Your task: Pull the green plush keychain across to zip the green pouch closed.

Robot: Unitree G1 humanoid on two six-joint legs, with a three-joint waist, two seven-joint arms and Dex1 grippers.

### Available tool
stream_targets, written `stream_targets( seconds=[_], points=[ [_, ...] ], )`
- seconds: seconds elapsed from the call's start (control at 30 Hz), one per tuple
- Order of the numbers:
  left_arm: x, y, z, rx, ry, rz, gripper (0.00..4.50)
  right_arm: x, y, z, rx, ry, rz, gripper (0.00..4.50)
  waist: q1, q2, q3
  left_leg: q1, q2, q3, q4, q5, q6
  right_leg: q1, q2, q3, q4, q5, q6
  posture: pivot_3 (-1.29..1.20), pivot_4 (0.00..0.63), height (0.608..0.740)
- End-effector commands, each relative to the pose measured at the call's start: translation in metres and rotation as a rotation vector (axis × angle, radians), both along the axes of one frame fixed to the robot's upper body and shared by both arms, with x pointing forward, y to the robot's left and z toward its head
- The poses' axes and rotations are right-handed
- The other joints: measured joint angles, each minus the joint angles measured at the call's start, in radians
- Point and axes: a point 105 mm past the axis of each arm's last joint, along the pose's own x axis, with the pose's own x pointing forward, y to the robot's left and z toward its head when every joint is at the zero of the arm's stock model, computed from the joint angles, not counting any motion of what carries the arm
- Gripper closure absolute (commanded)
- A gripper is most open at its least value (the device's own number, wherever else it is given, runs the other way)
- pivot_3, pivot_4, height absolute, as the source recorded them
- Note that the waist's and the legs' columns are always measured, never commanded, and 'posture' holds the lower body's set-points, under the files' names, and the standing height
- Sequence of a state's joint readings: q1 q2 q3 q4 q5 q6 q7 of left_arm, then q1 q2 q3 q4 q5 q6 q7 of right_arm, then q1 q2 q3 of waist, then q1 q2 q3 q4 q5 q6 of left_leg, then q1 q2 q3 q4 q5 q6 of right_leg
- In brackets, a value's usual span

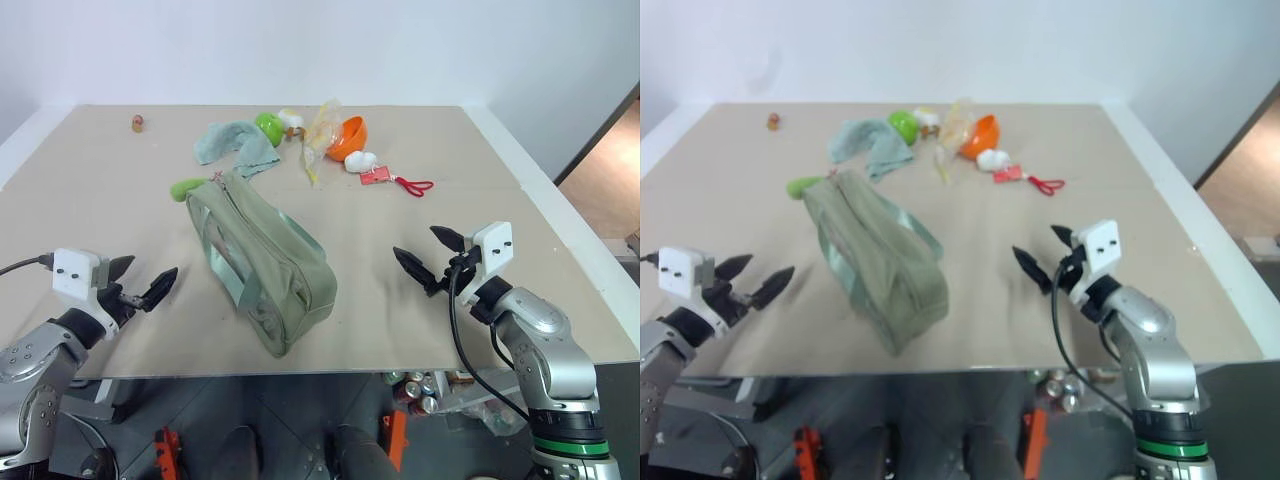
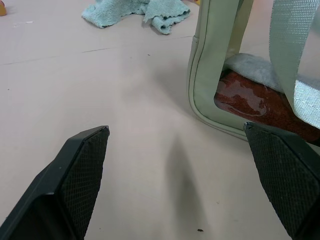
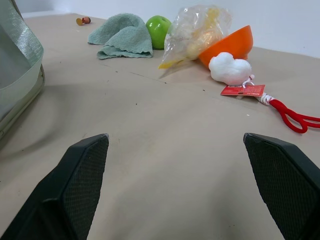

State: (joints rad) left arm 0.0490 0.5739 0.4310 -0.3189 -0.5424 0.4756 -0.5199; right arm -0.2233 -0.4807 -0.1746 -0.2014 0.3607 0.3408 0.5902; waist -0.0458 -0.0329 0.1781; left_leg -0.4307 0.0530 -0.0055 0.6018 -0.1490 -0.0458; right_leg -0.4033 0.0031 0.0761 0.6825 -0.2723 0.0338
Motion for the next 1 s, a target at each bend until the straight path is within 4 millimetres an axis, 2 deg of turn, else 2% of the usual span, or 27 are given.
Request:
stream_targets(
  seconds=[0.03, 0.37, 0.5, 0.57, 0.63, 0.73, 0.87, 1.0],
  points=[
    [0.001, 0.003, 0.016, 0.013, -0.065, 0.000, 0.04, -0.001, -0.002, 0.011, 0.006, -0.040, -0.002, 0.03, 0.000, 0.000, 0.000, 0.000, 0.000, 0.000, 0.000, 0.000, 0.000, 0.000, 0.000, 0.000, 0.000, 0.000, 0.000, 0.00, 0.150, 0.740],
    [0.004, -0.007, 0.024, 0.007, -0.093, -0.082, 0.04, -0.001, -0.003, 0.009, 0.037, -0.010, -0.016, 0.03, 0.000, 0.000, 0.000, 0.000, 0.000, 0.000, 0.000, 0.000, 0.000, 0.000, 0.000, 0.000, 0.000, 0.000, 0.000, 0.00, 0.150, 0.740],
    [-0.005, -0.010, 0.040, 0.028, -0.141, -0.158, 0.04, 0.001, -0.002, 0.010, 0.029, -0.011, -0.011, 0.03, 0.000, 0.000, 0.000, 0.000, 0.000, 0.000, 0.000, 0.000, 0.000, 0.000, 0.000, 0.000, 0.000, 0.000, 0.000, 0.00, 0.150, 0.740],
    [-0.016, -0.022, 0.056, 0.010, -0.172, -0.270, 0.04, 0.003, -0.002, 0.012, 0.029, -0.015, -0.009, 0.03, 0.000, 0.000, 0.000, 0.000, 0.001, 0.000, 0.000, 0.000, 0.000, 0.000, 0.001, 0.000, 0.000, 0.000, 0.000, 0.00, 0.150, 0.740],
    [-0.034, -0.047, 0.072, -0.007, -0.170, -0.452, 0.04, 0.006, -0.002, 0.018, 0.042, -0.024, -0.007, 0.03, -0.002, -0.001, 0.000, -0.001, 0.001, 0.001, 0.000, 0.000, 0.000, -0.001, 0.001, 0.000, 0.000, 0.000, 0.000, 0.00, 0.150, 0.740],
    [-0.057, -0.074, 0.072, 0.022, -0.096, -0.641, 0.04, 0.010, 0.001, 0.031, 0.061, -0.042, 0.013, 0.03, -0.002, 0.000, 0.000, -0.001, 0.001, 0.002, 0.000, 0.000, 0.000, -0.001, 0.000, 0.001, 0.000, 0.000, 0.000, 0.00, 0.150, 0.740],
    [-0.080, -0.088, 0.062, 0.024, -0.009, -0.764, 0.04, -0.004, 0.030, 0.063, 0.020, -0.111, 0.199, 0.03, -0.003, 0.002, 0.001, 0.000, 0.002, 0.003, -0.001, 0.000, 0.000, -0.002, 0.001, 0.002, 0.000, -0.001, -0.001, 0.00, 0.150, 0.740],
    [-0.085, -0.091, 0.055, 0.026, 0.016, -0.796, 0.04, -0.042, 0.073, 0.085, -0.028, -0.062, 0.511, 0.03, -0.002, 0.003, 0.002, 0.000, 0.004, 0.003, -0.001, 0.000, 0.000, -0.002, 0.003, 0.002, 0.000, -0.003, -0.005, 0.00, 0.150, 0.740]
  ],
)
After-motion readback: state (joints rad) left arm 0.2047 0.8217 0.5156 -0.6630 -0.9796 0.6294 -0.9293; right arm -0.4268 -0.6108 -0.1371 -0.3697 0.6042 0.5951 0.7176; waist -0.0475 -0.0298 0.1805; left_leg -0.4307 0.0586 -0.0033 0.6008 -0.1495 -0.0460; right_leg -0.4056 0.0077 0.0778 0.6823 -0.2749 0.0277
